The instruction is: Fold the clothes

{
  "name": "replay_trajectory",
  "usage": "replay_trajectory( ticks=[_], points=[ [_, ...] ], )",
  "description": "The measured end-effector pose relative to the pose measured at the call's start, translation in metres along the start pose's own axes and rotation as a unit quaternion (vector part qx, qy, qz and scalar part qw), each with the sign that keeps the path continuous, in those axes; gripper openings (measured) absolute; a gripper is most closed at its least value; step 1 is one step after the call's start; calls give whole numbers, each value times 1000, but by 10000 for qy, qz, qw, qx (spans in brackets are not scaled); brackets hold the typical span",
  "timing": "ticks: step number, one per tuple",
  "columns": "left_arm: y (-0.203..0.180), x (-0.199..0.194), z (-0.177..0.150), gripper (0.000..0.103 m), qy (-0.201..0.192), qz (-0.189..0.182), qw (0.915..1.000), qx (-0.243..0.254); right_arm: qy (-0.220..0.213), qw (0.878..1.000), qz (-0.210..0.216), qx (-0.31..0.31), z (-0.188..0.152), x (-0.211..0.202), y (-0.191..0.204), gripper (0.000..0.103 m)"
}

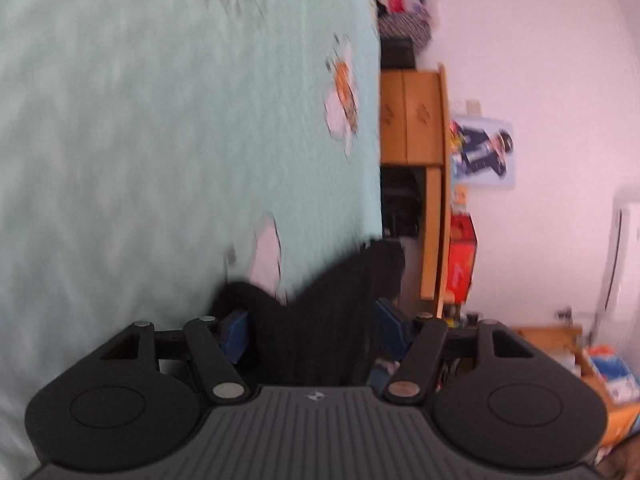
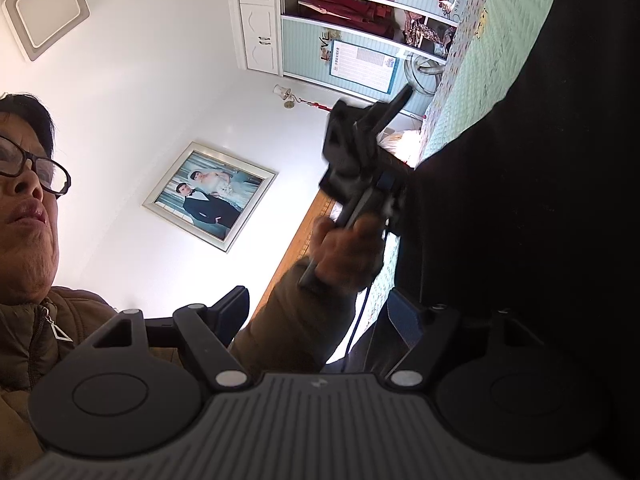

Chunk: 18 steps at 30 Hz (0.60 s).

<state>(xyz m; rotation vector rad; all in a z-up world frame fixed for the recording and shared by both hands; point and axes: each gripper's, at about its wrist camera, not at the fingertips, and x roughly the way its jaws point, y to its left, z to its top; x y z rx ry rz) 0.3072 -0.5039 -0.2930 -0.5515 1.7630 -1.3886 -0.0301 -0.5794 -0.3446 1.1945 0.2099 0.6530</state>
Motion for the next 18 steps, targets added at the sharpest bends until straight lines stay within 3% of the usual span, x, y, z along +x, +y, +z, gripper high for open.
replay_trajectory(
  ticks=[2,4,7,9,11,14,16,18],
  points=[
    [2,11,10,67,297,187,9994,2,-13,10000,-18,-8,0,0,0,77],
    [-11,19,7,65,360,533,9970,431,-12,10000,-32,1,0,1,-1,77],
    [-17,17,1,65,347,454,9960,689,-15,10000,-30,5,0,1,-1,77],
    [-4,8,-2,65,255,349,9973,586,-14,10000,-33,6,0,1,-1,77],
    [5,-10,3,65,-266,442,9977,434,-11,10000,-29,16,1,0,-3,77],
    [19,-50,6,66,-1018,-13,9948,51,-4,10000,-21,31,1,0,-4,77],
    [16,-65,-2,69,-1153,-40,9933,120,-5,10000,-11,40,2,-1,-5,77],
    [17,-64,-15,70,-990,-148,9949,90,-2,10000,-3,46,3,-2,-5,77]
  ],
)
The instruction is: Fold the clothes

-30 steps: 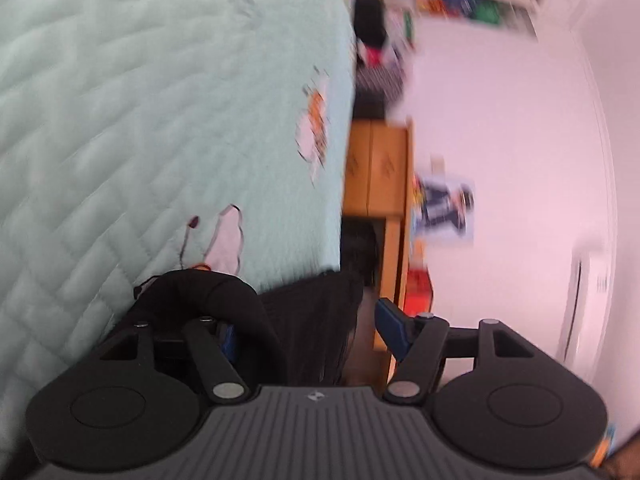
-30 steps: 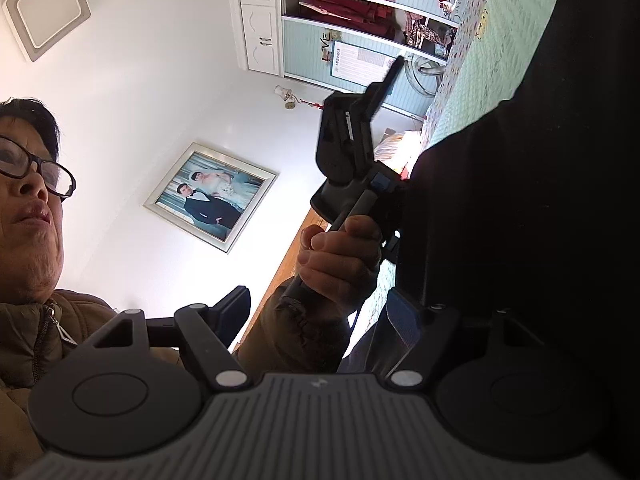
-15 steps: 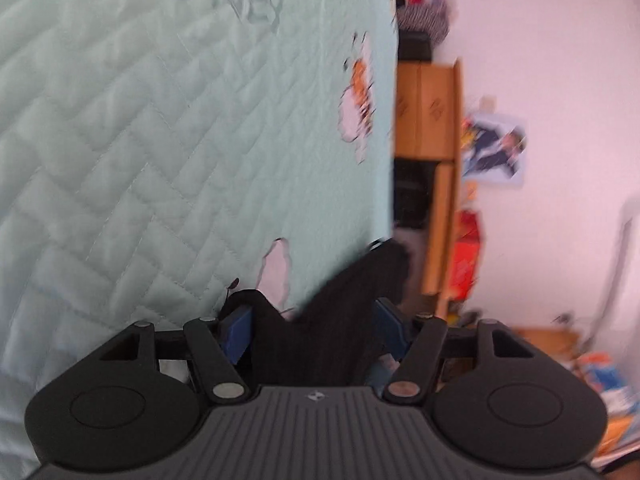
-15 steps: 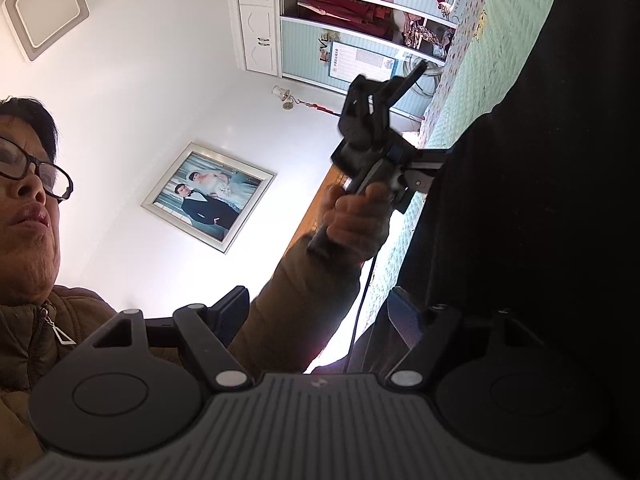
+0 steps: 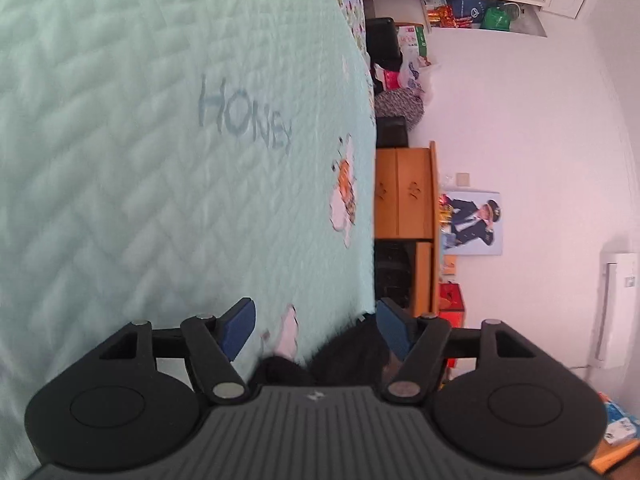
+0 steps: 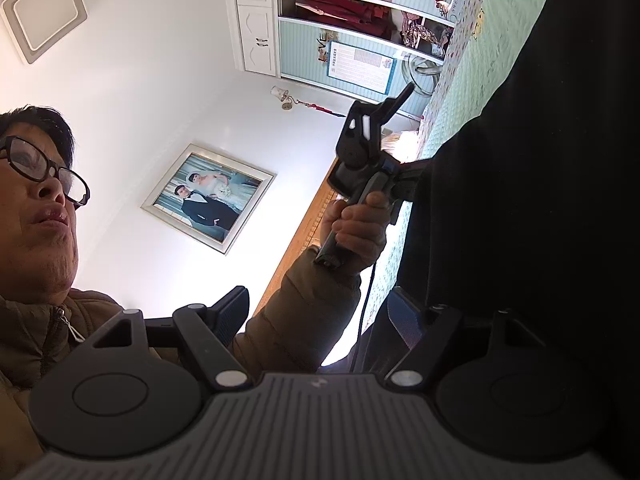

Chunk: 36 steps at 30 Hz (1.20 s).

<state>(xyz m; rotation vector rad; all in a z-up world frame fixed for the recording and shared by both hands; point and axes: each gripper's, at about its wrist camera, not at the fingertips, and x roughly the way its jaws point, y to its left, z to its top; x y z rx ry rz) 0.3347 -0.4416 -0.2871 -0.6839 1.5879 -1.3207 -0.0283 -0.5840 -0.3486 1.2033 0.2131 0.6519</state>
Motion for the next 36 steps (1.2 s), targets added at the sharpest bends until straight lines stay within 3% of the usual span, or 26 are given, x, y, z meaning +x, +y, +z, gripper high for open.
replay_trajectory(
  ticks=[6,9,14,17,19,21,25,30,33,36],
  points=[
    [-12,18,-47,72,799,-132,9966,167,1,10000,10,11,1,-1,-1,77],
    [-19,31,-51,75,972,-100,9946,346,2,10000,13,19,1,-1,-2,77],
    [-12,70,-34,75,1308,321,9908,92,11,10000,17,27,3,-2,-3,77],
    [-30,69,-12,72,890,326,9941,537,18,10000,23,25,5,-4,-3,77],
    [-25,76,-1,72,1072,253,9935,278,10,10000,24,25,4,-4,-3,77],
    [-26,82,-6,71,1106,506,9912,519,2,10000,21,31,4,-3,-3,77],
    [-21,60,-12,71,805,124,9960,358,8,10000,17,34,5,-3,-3,77],
    [-14,11,-32,73,361,439,9981,255,2,10000,12,48,6,-3,-3,77],
    [-23,-18,-54,73,200,525,9970,541,-5,10000,-3,47,7,-3,-4,77],
    [-30,-24,-69,74,318,686,9937,829,-11,10000,-10,52,7,-1,-4,77]
  ],
)
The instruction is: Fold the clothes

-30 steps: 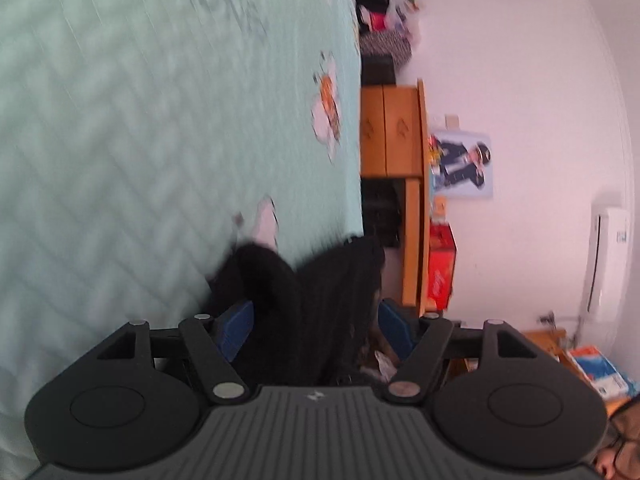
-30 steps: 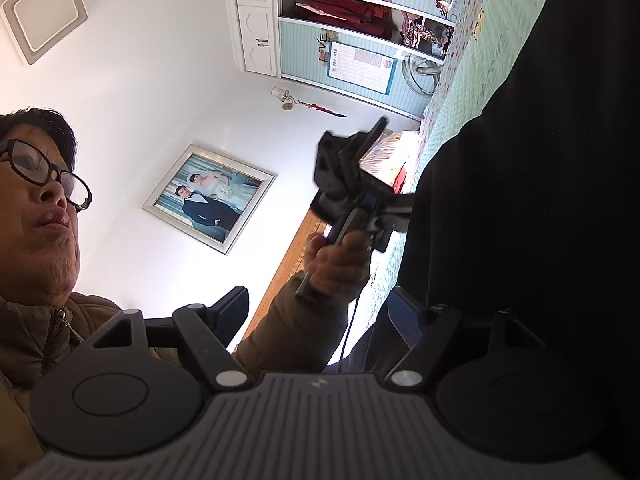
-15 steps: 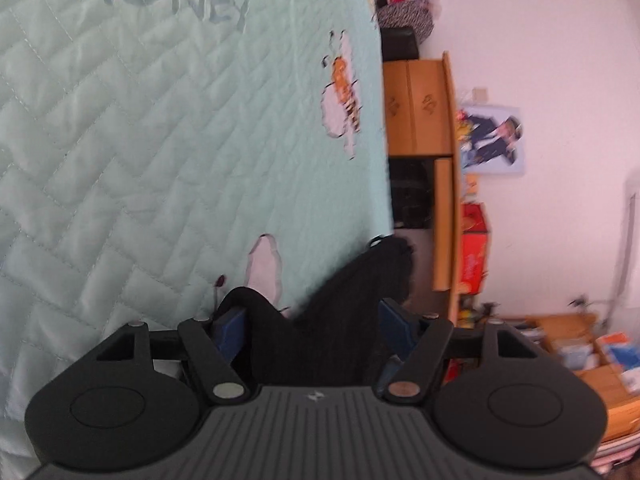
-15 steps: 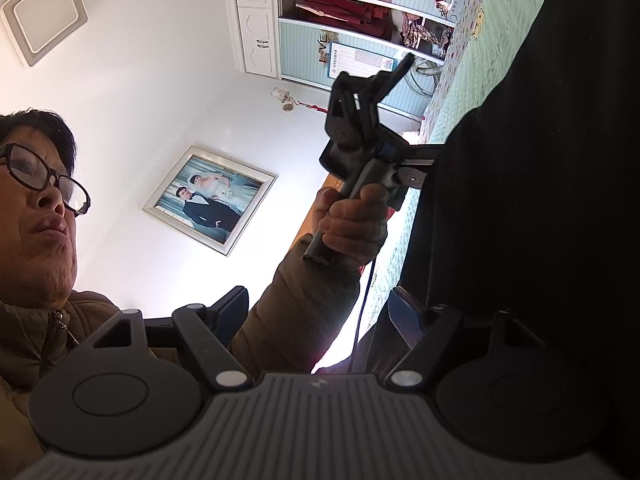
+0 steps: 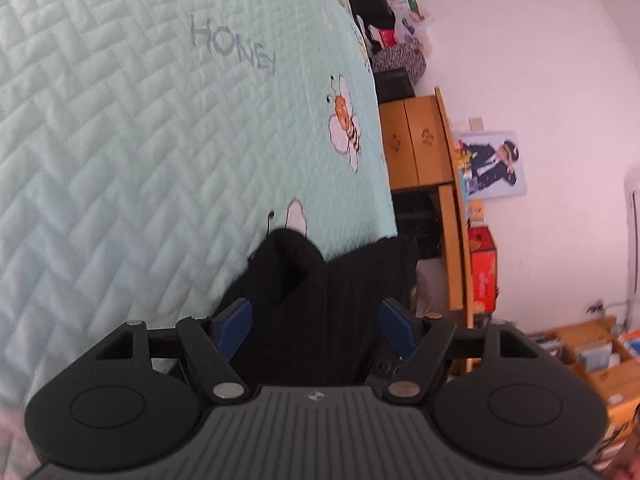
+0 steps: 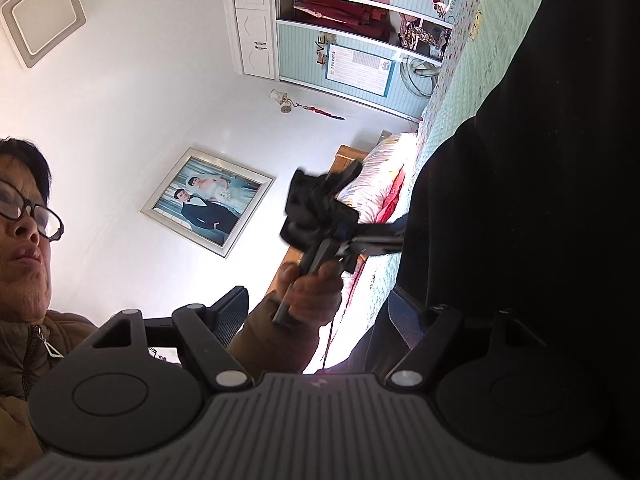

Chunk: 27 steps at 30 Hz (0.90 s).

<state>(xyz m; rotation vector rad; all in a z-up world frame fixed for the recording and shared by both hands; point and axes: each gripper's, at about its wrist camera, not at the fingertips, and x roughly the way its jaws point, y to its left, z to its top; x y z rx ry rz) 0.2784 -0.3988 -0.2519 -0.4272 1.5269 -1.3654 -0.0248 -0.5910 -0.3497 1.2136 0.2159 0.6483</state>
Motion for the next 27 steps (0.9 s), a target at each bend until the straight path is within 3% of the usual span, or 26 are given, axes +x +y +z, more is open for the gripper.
replay_trajectory(
  ticks=[6,14,20,25,27],
  points=[
    [0,19,-3,74,248,210,9992,248,-11,10000,-19,16,1,2,-1,77],
    [19,9,-12,72,-126,247,9995,149,-38,10000,12,71,1,-3,-3,77],
    [6,1,-28,71,-85,565,9956,744,-61,9999,-5,82,0,-4,-4,77],
    [5,5,-31,58,-72,731,9921,1021,-77,9999,-34,78,-1,-5,-4,77],
    [4,7,-34,38,-88,889,9892,1160,-83,9999,-62,76,-2,-5,-3,77]
  ],
)
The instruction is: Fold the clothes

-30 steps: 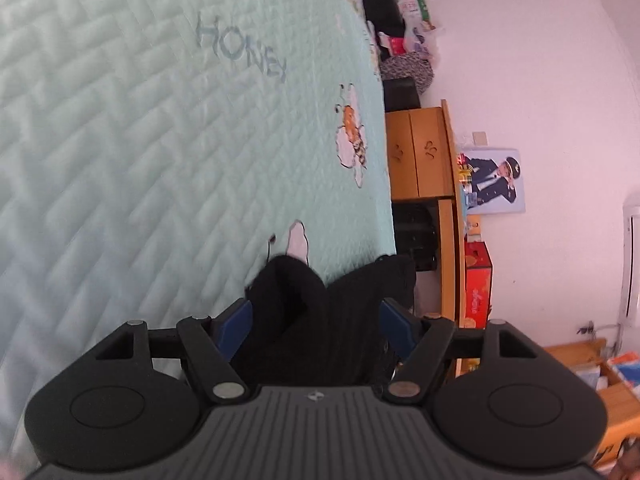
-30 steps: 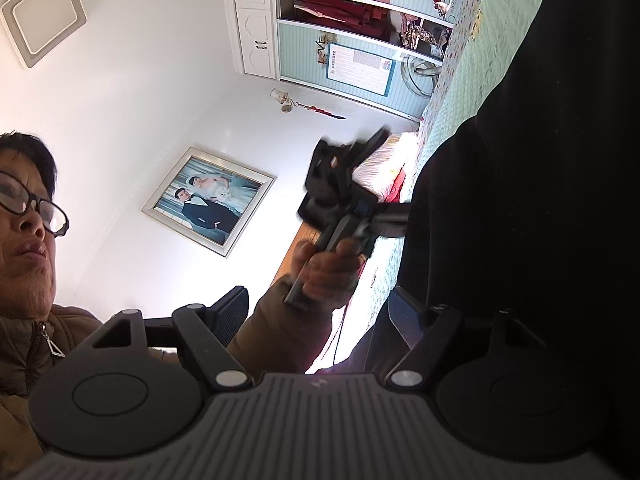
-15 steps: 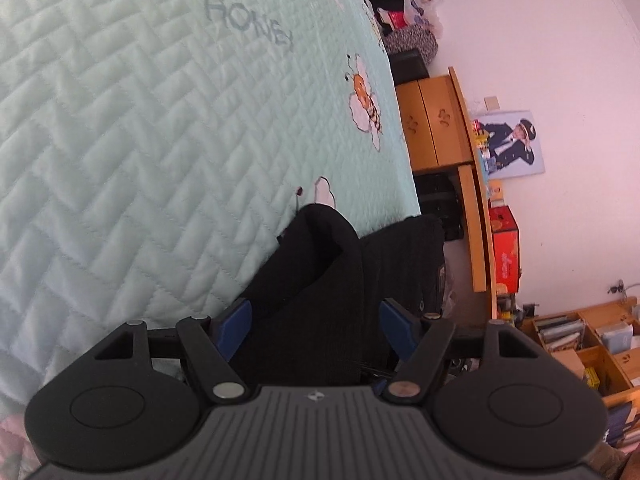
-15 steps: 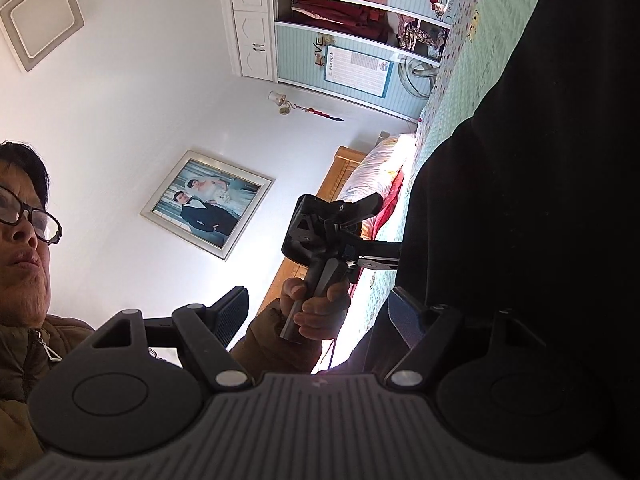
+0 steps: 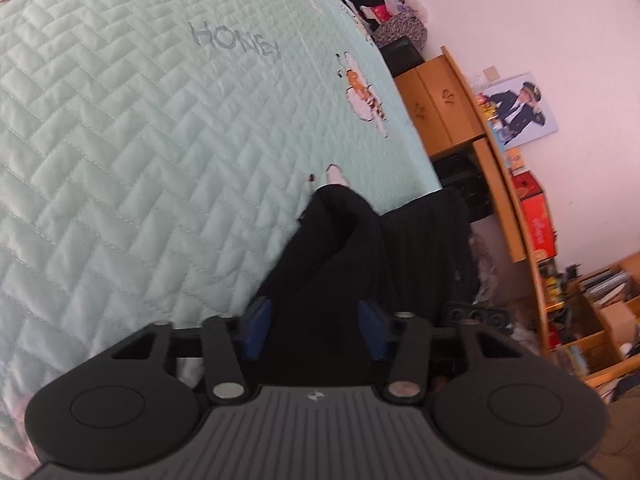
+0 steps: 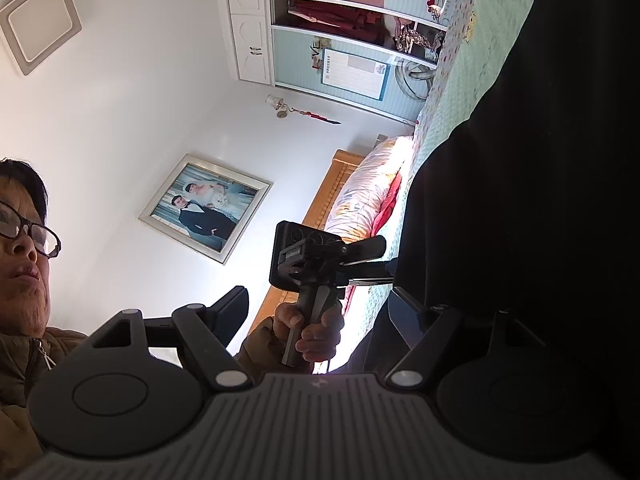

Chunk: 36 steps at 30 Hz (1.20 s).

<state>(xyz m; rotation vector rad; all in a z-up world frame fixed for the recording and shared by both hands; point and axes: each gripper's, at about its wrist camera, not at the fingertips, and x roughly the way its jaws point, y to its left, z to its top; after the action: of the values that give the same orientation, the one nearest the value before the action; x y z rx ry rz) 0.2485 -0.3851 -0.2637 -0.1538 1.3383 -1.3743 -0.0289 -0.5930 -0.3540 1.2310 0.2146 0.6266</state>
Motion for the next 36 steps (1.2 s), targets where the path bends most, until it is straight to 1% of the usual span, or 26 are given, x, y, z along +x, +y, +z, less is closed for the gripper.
replay_trajectory(
  ticks=[1,3,4,5,7,9,10,12,15,16,17,18,19,20,21,22,24,27,30,31,32,34,36],
  points=[
    [-1,1,-2,35,-19,66,9999,79,-6,10000,-23,-2,0,0,1,77],
    [-3,0,-6,18,-151,224,9994,197,-39,9999,-100,16,0,0,4,77],
    [-4,-1,-9,15,-263,343,9988,237,-58,9998,-161,73,0,0,6,77],
    [-4,-2,-13,13,-365,371,9984,230,-93,9996,-224,140,1,0,8,78],
    [-4,-2,-22,10,-493,374,9978,226,-265,9991,-287,133,8,4,20,84],
    [-6,-4,-28,6,-656,444,9966,222,-415,9986,-316,-5,18,10,37,84],
    [-7,-6,-31,6,-737,478,9959,221,-376,9984,-407,-148,26,18,46,84],
    [-10,-10,-36,5,-928,572,9938,220,-138,9941,-961,-486,44,43,60,84],
    [-9,-14,-42,5,-1175,532,9916,118,189,9900,-1282,-551,63,77,54,84],
    [-8,-15,-43,5,-1252,580,9904,116,276,9908,-1246,-448,69,85,45,84],
    [-6,-16,-45,5,-1305,612,9895,96,341,9883,-1425,-430,73,89,32,84],
    [-3,-17,-46,5,-1351,629,9888,36,370,9846,-1655,-417,77,91,19,80],
    [3,-16,-48,5,-1369,610,9887,-53,291,9791,-1980,-366,79,85,0,47],
    [8,-16,-49,5,-1386,591,9885,-142,166,9767,-2133,-143,80,74,-22,0],
    [13,-15,-51,5,-1403,572,9882,-231,-4,9773,-2119,78,80,65,-35,0],
    [15,-15,-52,5,-1435,530,9879,-247,-93,9797,-2003,56,79,62,-36,0],
    [15,-16,-54,5,-1488,538,9871,-236,-29,9742,-2244,-231,75,68,-30,0],
    [14,-19,-59,7,-1676,571,9838,-285,-80,9741,-2247,-238,73,67,-31,0],
    [14,-24,-65,7,-1923,677,9785,-312,-217,9680,-2463,-416,67,66,-25,0],
    [16,-26,-67,6,-1968,817,9764,-343,-290,9661,-2526,-443,65,65,-24,0],
    [17,-28,-68,2,-2013,955,9741,-374,-353,9640,-2592,-474,63,64,-23,0],
    [24,-36,-71,2,-2098,818,9723,-624,-398,9596,-2724,-582,61,64,-22,0],
    [19,-44,-72,2,-2220,933,9691,-536,-393,9566,-2813,-651,60,66,-22,0]
  ],
)
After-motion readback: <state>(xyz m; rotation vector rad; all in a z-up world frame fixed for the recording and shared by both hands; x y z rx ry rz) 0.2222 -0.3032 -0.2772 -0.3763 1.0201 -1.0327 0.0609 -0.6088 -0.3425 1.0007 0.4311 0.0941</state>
